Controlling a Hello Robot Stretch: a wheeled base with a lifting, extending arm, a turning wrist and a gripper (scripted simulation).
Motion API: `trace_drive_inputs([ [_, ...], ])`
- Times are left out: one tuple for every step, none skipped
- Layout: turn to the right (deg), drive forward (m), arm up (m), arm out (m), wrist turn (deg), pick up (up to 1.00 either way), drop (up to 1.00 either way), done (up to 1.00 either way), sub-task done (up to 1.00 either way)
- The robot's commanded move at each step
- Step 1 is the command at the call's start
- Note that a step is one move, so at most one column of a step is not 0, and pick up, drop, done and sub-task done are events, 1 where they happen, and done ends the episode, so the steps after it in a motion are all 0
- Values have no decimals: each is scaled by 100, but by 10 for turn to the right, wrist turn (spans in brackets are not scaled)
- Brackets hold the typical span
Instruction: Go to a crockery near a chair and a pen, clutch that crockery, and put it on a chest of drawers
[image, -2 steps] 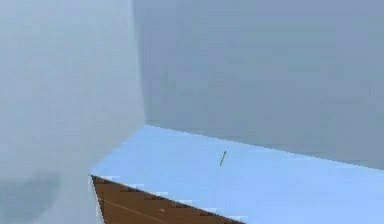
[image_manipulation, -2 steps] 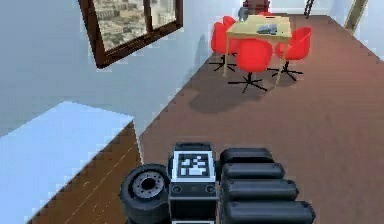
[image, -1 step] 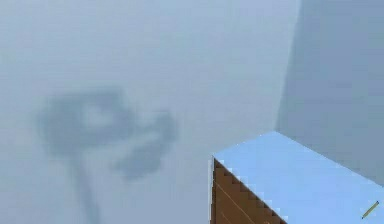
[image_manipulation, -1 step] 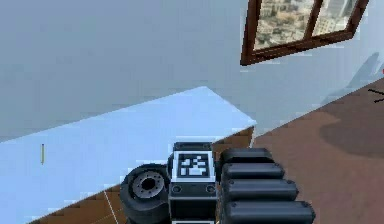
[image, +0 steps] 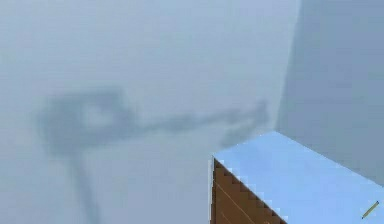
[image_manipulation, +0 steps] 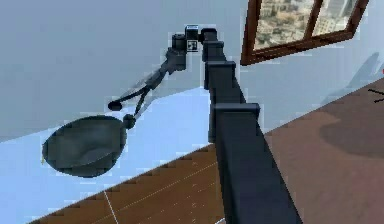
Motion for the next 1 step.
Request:
trace_drive_inputs([
  [0,0,0,0,390,0,0,0,0],
])
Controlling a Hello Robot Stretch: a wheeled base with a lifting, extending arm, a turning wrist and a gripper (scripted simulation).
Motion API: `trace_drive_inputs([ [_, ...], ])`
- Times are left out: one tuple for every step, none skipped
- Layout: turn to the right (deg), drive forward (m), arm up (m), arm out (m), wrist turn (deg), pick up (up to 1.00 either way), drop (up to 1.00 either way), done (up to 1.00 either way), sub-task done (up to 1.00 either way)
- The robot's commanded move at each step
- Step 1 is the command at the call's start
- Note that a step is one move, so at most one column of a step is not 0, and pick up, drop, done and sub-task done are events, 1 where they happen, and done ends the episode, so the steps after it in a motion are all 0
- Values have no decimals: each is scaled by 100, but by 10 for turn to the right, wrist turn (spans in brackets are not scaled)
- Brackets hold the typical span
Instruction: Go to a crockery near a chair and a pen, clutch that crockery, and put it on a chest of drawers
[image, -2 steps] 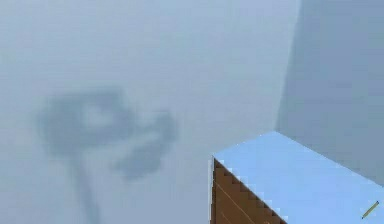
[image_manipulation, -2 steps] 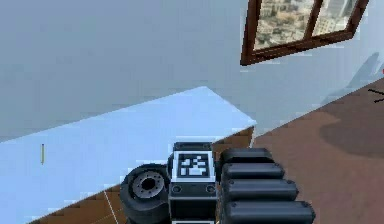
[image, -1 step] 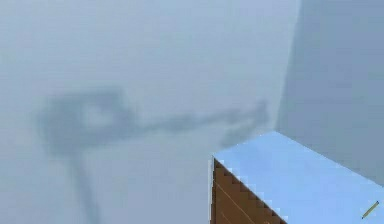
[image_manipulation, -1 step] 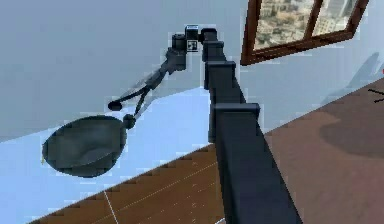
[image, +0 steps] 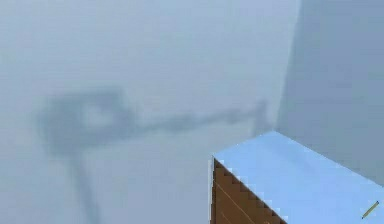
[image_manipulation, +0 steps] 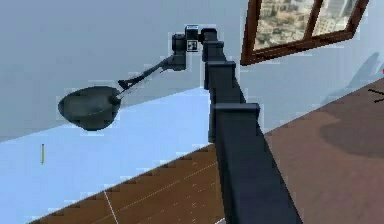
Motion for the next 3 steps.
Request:
trace_drive_inputs([
  [0,0,-28,0,0,0,0,0,0],
  [0,0,0,0,0,0,100,0,0],
  [0,0,0,-10,0,0,0,0,0],
])
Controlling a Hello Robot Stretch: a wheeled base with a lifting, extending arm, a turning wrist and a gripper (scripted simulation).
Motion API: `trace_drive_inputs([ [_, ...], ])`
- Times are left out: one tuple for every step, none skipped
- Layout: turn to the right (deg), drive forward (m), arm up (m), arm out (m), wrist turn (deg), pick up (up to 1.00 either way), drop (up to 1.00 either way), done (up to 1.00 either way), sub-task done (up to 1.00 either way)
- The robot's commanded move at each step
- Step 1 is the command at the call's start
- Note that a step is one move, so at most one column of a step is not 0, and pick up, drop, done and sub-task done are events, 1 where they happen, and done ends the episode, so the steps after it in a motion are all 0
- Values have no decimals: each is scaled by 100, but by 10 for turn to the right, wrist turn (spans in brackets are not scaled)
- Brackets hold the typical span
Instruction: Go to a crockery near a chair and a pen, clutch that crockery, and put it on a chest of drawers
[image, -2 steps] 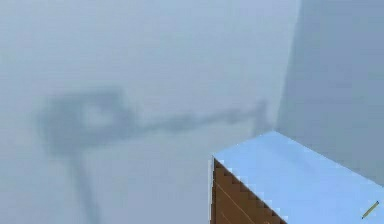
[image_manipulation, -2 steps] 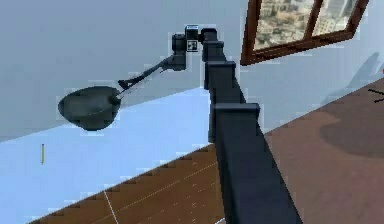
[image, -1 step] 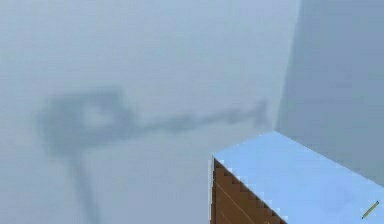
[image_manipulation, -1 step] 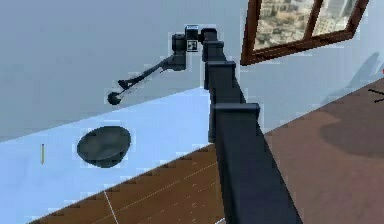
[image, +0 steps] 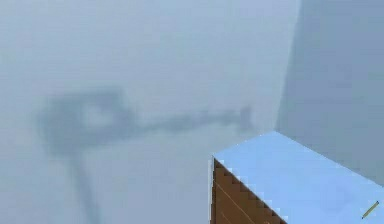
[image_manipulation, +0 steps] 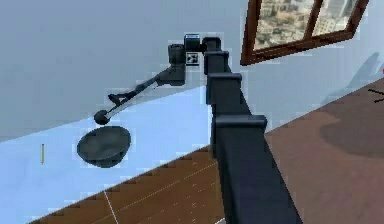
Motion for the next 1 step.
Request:
trace_drive_inputs([
  [0,0,0,0,0,0,0,100,0],
])
